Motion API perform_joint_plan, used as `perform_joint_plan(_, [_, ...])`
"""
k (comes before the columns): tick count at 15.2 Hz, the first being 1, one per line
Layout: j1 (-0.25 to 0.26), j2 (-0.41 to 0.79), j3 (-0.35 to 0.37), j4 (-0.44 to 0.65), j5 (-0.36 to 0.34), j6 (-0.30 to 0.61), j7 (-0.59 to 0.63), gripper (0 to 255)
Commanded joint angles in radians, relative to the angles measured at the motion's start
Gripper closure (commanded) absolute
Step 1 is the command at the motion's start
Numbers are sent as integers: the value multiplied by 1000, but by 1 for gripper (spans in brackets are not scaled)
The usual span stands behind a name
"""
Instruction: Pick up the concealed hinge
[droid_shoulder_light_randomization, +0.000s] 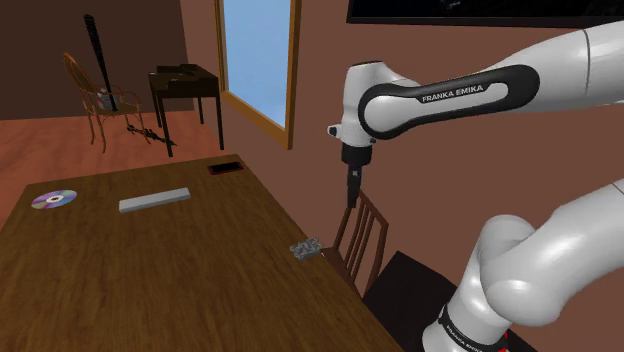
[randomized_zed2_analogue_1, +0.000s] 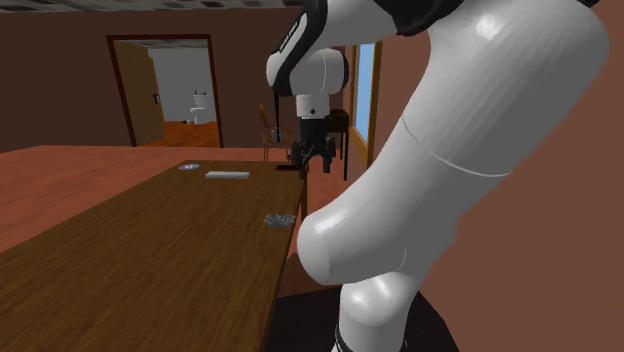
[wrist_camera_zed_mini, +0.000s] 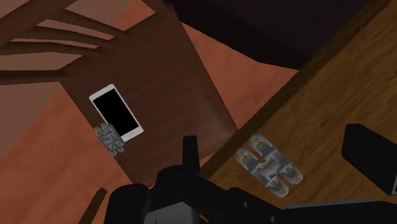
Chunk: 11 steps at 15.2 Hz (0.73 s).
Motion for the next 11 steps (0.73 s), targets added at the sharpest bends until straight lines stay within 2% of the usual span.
perform_joint_plan(1, [34, 53, -7, -14, -2, 80, -88, 0])
perform_joint_plan(11, [197, 313, -8, -52, 23, 436, -495, 0])
